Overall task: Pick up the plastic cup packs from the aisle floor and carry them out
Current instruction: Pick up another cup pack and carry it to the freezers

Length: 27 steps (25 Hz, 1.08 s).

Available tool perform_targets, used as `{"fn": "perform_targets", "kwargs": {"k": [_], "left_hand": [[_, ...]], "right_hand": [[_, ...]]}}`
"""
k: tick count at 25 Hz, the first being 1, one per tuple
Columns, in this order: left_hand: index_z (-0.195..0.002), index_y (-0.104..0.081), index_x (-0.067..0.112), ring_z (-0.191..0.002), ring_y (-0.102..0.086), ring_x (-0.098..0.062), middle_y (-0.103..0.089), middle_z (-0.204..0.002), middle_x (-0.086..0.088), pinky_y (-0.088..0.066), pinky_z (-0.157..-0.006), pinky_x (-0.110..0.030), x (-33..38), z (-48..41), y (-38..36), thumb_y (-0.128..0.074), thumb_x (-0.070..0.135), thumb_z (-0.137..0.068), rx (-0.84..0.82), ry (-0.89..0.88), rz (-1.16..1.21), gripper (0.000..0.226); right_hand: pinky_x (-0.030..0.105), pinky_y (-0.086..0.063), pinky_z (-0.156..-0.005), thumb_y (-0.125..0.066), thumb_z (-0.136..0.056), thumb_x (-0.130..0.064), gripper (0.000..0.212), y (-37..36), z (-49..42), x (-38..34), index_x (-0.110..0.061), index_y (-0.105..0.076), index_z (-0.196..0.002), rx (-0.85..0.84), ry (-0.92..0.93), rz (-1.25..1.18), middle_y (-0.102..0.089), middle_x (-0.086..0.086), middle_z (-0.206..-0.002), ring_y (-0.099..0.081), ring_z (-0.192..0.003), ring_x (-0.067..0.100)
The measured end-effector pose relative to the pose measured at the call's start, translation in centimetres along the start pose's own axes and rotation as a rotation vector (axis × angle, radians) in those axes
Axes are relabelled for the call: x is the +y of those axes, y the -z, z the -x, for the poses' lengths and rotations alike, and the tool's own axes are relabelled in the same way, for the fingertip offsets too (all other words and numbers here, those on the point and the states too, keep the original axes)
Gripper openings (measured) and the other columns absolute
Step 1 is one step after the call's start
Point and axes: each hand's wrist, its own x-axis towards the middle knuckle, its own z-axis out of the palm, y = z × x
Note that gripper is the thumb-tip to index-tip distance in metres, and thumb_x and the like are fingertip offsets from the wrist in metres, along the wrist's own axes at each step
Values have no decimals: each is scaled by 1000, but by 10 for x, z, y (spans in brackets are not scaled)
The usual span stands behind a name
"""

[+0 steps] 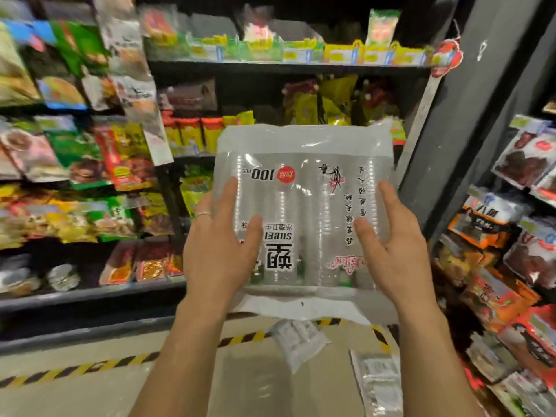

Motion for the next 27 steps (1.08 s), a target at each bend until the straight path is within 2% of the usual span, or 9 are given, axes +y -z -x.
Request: {"fn": "perform_targets", "kwargs": {"k": [3,7,10,14,17,20,22,24,27], "left_hand": [[-152,-19,42,-139,-35,-26,-29,-157,-6,-38,-105,-46,-24,20,45,-49,50,-94,110,100,-93,67],[-151,-25,39,-134,-41,-27,-34,-154,-6,-42,-98,-44,-66,73,115,-51,49,-93,292,298,-257,65],[-151,-27,37,-131,-43,-29,-39,-149,-8,-44,-95,-45,-88,115,166,-47,52,-93,380,400,-343,63],[-150,-30,34,-124,-48,-28,-42,-145,-7,-44,-91,-41,-110,167,239,-54,46,-91,527,545,-462,65],[-150,-31,36,-121,-50,-27,-43,-144,-6,-46,-89,-42,-130,205,291,-52,49,-90,613,615,-504,64],[-148,-32,37,-126,-47,-25,-44,-145,-4,-46,-91,-43,-160,249,355,-47,53,-88,710,677,-555,64],[-148,-31,40,-130,-45,-24,-41,-148,-5,-44,-94,-44,-181,279,399,-52,50,-90,777,751,-588,63],[-148,-31,40,-131,-44,-25,-39,-150,-7,-43,-94,-42,-199,306,443,-56,45,-89,827,798,-620,65],[-148,-31,39,-127,-47,-28,-40,-148,-8,-45,-90,-42,-225,344,507,-53,49,-89,865,824,-664,63]], "right_hand": [[25,-24,-112,-59,-96,-35,62,-31,3,-31,-35,-30,-151,-95,55,-119,-35,-8,-154,-30,-141,8],[28,-25,-114,-60,-95,-36,61,-84,32,-85,-34,-34,-150,-319,147,-280,-34,-11,-154,-28,-142,7],[24,-23,-112,-61,-94,-35,61,-117,62,-128,-32,-35,-150,-464,214,-387,-35,-9,-154,-29,-141,6],[23,-21,-111,-59,-95,-37,62,-153,109,-198,-35,-31,-150,-660,327,-449,-31,-11,-155,-26,-141,5],[26,-21,-111,-58,-96,-37,63,-176,146,-252,-37,-27,-151,-761,420,-500,-28,-10,-156,-24,-142,6],[22,-16,-107,-55,-97,-40,63,-206,197,-319,-38,-24,-152,-865,535,-558,-24,-12,-158,-18,-134,-8],[21,-16,-105,-54,-97,-40,63,-224,235,-367,-39,-23,-152,-919,585,-595,-24,-13,-157,-17,-128,-12],[22,-18,-106,-55,-96,-39,63,-240,273,-412,-40,-25,-151,-955,604,-644,-25,-13,-156,-18,-130,-10],[27,-22,-111,-57,-95,-38,63,-259,330,-476,-40,-27,-151,-1001,616,-705,-29,-11,-155,-24,-139,1]]}}
